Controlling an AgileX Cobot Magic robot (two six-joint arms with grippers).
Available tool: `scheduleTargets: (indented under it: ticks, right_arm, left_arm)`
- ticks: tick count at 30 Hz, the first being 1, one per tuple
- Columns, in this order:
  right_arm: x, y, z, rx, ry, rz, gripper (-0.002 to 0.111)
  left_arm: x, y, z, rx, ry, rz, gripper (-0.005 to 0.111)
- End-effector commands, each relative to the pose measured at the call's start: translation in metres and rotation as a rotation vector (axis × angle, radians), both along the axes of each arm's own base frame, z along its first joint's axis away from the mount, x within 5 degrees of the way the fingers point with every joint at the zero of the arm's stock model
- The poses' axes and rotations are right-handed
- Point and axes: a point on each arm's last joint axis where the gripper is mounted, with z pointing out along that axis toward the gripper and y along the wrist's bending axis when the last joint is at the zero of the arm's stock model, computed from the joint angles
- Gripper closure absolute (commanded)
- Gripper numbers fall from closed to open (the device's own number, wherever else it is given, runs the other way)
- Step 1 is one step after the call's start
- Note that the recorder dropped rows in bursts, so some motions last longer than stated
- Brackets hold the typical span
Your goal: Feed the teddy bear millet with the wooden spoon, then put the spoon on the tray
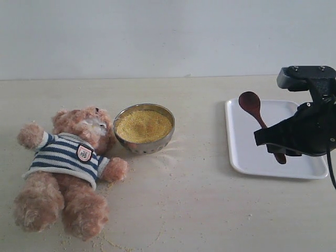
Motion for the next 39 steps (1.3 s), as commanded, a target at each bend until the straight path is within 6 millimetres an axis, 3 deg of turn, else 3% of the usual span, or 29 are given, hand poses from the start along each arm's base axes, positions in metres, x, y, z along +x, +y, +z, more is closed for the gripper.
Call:
scheduleTargets:
  ticks: [1,8,11,18,24,29,39]
  right_arm:
    - [0.000,-0.001,0.001,-0.002,-0.002,0.004,0.108]
    - [0.000,-0.001,0.001,-0.001,0.000,0.004,0.108]
    - [0.000,-0.001,0.001,0.000,0.000,0.003,0.108]
    - [0.001,-0.001,0.001,0.006,-0.003,-0.004,0.108]
    - [0.000,0.000,0.001,0.007,0.001,-0.002,0.108]
    - [0.002,-0.001,0.002,0.005,-0.024,-0.013,0.108]
    - [0.012,-0.009,-0.001,-0.061,-0.095,-0.048,0.108]
  left_arm:
    - [0.004,0.003,-0.012,-0.026,-0.004,0.027,0.102]
    - [0.010,0.004,-0.050,-0.041,0.107,0.029,0.102]
    - [0.009,0.002,-0.053,0.005,0.147,0.006,0.102]
    - [0.009,0.003,-0.053,0.086,0.148,0.006,0.102]
    - [0.009,0.005,-0.050,0.269,0.111,0.023,0.102]
    - [0.010,0.003,-0.049,0.168,0.098,0.008,0.102]
    - [0.010,0.003,-0.049,0.166,0.098,0.008,0.102]
